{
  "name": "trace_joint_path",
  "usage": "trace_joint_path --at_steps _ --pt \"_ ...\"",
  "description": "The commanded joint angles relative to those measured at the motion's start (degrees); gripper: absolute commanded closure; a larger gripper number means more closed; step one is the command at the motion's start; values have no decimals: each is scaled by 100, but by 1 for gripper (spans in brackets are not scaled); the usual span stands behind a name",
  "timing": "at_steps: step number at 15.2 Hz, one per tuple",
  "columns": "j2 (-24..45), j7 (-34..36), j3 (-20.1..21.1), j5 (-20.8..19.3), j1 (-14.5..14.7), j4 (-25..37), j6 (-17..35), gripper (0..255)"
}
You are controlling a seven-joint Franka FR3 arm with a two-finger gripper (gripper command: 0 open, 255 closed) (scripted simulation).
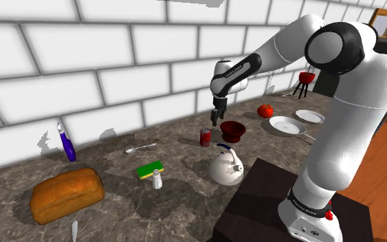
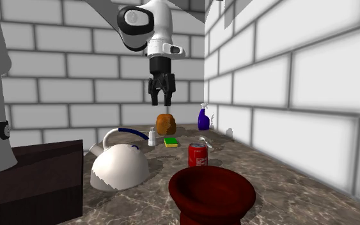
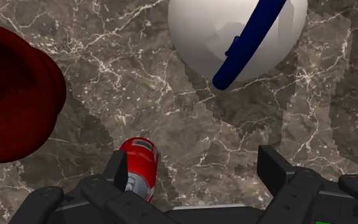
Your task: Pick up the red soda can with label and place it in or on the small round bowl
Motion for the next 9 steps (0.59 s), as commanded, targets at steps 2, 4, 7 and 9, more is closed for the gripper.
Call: trace_joint_path --at_steps 2,4,7,9 --pt "719 -223 3 307 -69 399 299 0" --pt "1175 -384 30 502 -162 705 432 0" --pt "1856 -595 106 769 -330 1221 573 0" --pt "2307 -708 172 919 -456 1604 629 0"
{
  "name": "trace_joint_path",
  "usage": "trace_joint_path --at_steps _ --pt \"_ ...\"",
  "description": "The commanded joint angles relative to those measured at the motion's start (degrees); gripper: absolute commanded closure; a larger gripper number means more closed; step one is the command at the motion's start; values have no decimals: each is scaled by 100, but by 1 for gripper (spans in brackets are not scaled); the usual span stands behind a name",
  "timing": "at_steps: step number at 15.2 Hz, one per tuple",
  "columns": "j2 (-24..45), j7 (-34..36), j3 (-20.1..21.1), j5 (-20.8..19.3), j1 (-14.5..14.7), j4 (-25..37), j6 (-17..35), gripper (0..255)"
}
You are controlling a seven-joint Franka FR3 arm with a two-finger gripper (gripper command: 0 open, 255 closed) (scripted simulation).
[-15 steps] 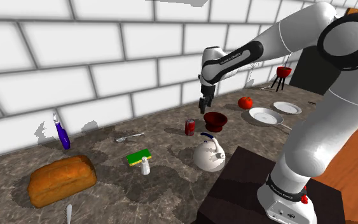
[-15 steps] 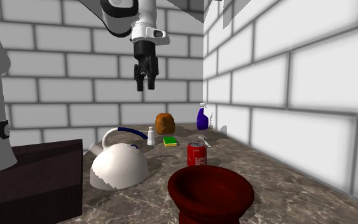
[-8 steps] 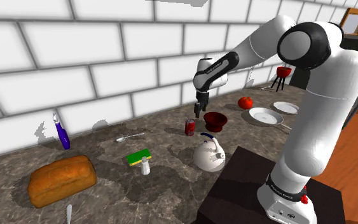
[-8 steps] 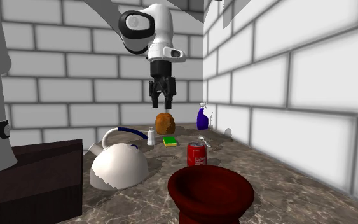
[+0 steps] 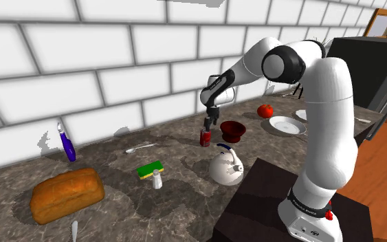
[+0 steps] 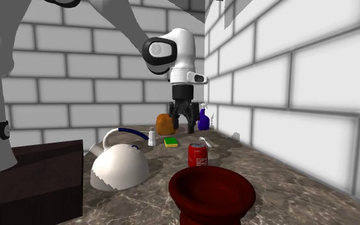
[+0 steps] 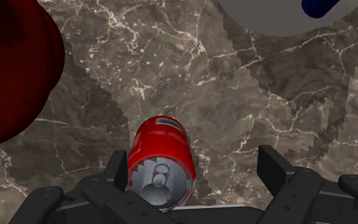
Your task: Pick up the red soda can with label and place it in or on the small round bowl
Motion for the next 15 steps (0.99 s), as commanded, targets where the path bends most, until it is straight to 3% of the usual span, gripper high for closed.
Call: trace_joint_path --at_steps 1,4,15 --pt "463 -101 66 145 -122 445 10 0" --pt "1060 -203 157 290 -291 1022 21 0" --pt "1505 -272 258 401 -365 1096 391 0"
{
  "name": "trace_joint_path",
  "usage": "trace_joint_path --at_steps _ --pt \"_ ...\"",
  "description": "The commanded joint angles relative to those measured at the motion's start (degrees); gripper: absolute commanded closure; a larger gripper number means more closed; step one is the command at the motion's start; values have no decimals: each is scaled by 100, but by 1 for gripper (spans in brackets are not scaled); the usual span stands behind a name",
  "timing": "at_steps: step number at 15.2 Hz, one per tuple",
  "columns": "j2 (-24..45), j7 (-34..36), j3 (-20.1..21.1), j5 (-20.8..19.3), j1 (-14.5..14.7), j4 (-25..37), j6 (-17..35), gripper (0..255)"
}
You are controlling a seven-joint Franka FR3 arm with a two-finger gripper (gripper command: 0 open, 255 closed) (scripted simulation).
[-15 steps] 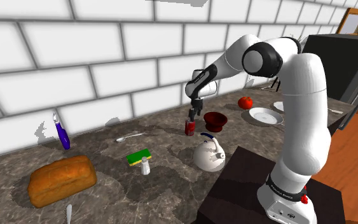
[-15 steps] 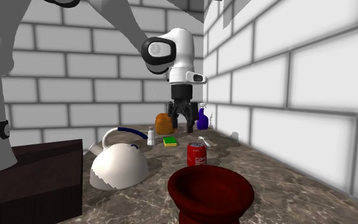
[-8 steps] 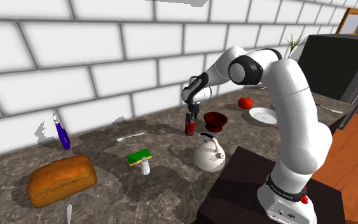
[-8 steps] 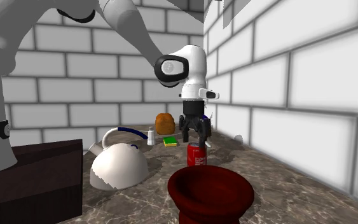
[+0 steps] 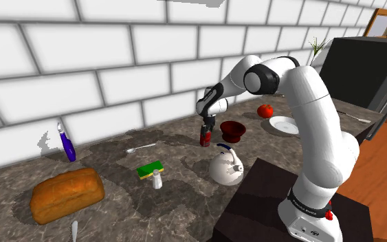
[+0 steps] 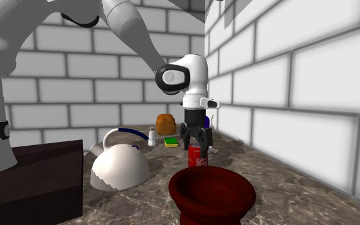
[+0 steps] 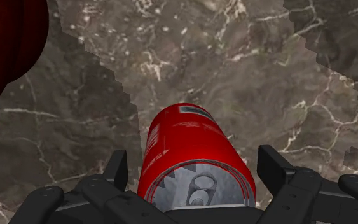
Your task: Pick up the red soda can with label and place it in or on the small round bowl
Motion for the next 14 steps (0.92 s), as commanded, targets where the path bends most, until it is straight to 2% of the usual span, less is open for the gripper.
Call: trace_joint_path --at_steps 1,4,5,14 --pt "8 0 2 2 -1 4 5 0" --pt "7 0 1 1 -1 4 4 0" --pt "7 0 1 1 -1 4 4 255" --pt "8 0 2 2 -1 4 5 255"
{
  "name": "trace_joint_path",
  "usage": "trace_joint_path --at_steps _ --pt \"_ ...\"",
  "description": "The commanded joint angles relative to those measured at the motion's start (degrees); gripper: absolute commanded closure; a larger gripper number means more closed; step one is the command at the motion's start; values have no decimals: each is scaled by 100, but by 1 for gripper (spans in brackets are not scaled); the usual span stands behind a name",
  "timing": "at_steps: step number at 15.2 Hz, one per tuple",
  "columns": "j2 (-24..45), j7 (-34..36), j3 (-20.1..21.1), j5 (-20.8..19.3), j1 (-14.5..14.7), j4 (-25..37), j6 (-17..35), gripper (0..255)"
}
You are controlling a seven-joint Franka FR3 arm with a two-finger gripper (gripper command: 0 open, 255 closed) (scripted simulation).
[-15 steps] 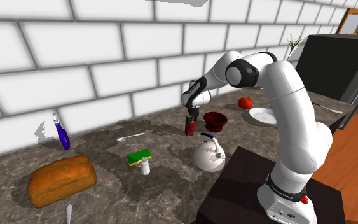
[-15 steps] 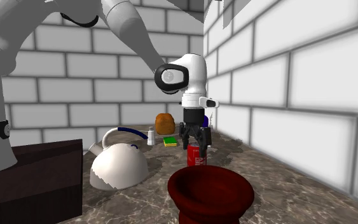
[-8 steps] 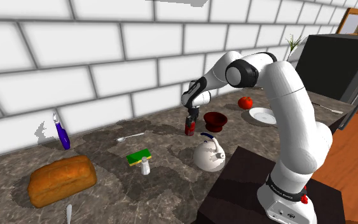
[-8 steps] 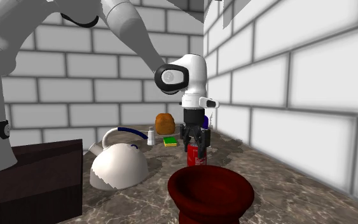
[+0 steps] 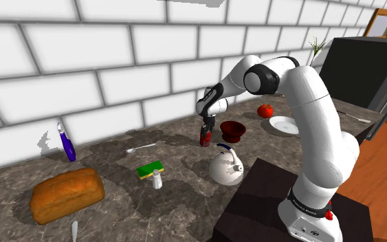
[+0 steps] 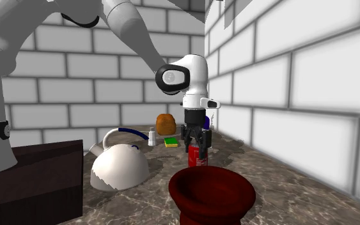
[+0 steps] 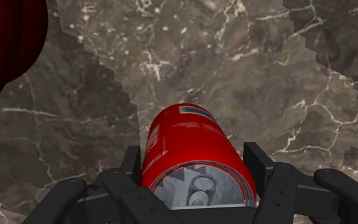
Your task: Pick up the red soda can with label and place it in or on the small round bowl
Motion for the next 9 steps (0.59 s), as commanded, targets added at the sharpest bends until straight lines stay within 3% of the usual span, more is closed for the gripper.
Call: trace_joint_path --at_steps 1,9 --pt "-59 8 -15 -14 8 -14 -46 255" --pt "-522 85 -120 -135 84 -78 -443 255"
